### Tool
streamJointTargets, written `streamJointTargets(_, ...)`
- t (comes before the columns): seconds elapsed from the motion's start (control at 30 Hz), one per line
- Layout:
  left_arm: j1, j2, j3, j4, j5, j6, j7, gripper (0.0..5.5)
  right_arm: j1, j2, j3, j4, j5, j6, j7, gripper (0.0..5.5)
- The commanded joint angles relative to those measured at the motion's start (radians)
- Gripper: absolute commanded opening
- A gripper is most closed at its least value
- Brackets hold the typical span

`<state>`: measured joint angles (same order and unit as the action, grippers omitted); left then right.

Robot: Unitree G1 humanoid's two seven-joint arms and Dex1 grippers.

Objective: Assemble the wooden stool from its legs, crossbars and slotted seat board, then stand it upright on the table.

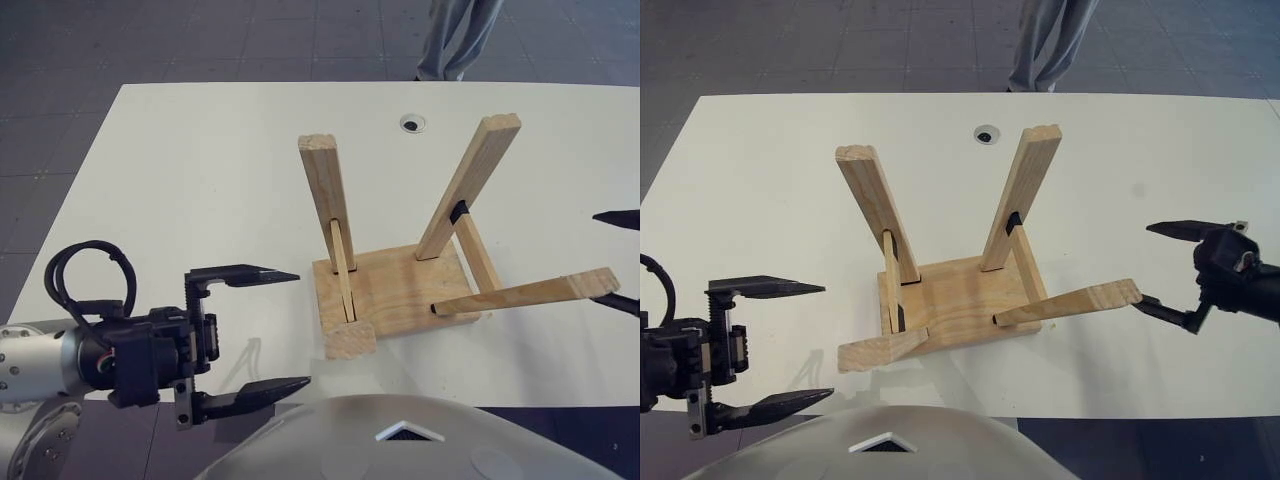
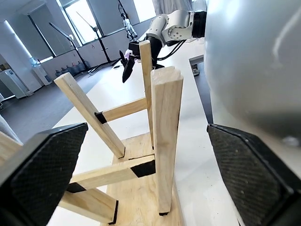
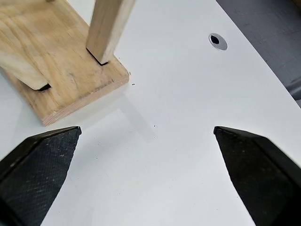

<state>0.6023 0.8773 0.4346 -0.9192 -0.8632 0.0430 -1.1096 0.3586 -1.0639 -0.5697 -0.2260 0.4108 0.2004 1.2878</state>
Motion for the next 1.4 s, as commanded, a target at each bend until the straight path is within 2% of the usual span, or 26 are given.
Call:
streamJointTargets(0.03,-0.036,0.008,-0.008,-0.048,-0.032,0.05,0.055,4.72,-0.036,-0.028,-0.049,-0.003,0.075,0.024,0.063,5.22)
streamJointTargets(0.2,-0.135,0.016,-0.055,-0.099,-0.091,0.13,0.196,4.72,-0.054,-0.013,-0.054,-0.038,0.113,0.039,0.069,5.22)
streamJointTargets(0.4,-0.208,-0.001,-0.163,-0.115,-0.03,0.205,0.307,4.72,-0.015,0.02,-0.163,-0.122,0.234,0.067,0.132,5.22)
streamJointTargets(0.6,-0.198,0.005,-0.242,-0.123,0.054,0.203,0.284,4.72,-0.016,0.031,-0.259,-0.162,0.347,0.121,0.161,5.22)
streamJointTargets(0.8,-0.185,0.009,-0.301,-0.122,0.092,0.2,0.252,4.72,-0.009,0.044,-0.264,-0.184,0.362,0.138,0.159,5.22)
streamJointTargets(1.17,-0.276,-0.031,-0.311,-0.105,0.035,0.296,0.418,2.73,0.08,0.087,-0.212,-0.275,0.329,0.095,0.211,5.27)
streamJointTargets(1.4,-0.299,-0.042,-0.326,-0.104,0.07,0.315,0.44,1.59,0.036,0.073,-0.18,-0.46,0.433,0.159,0.1,5.27)
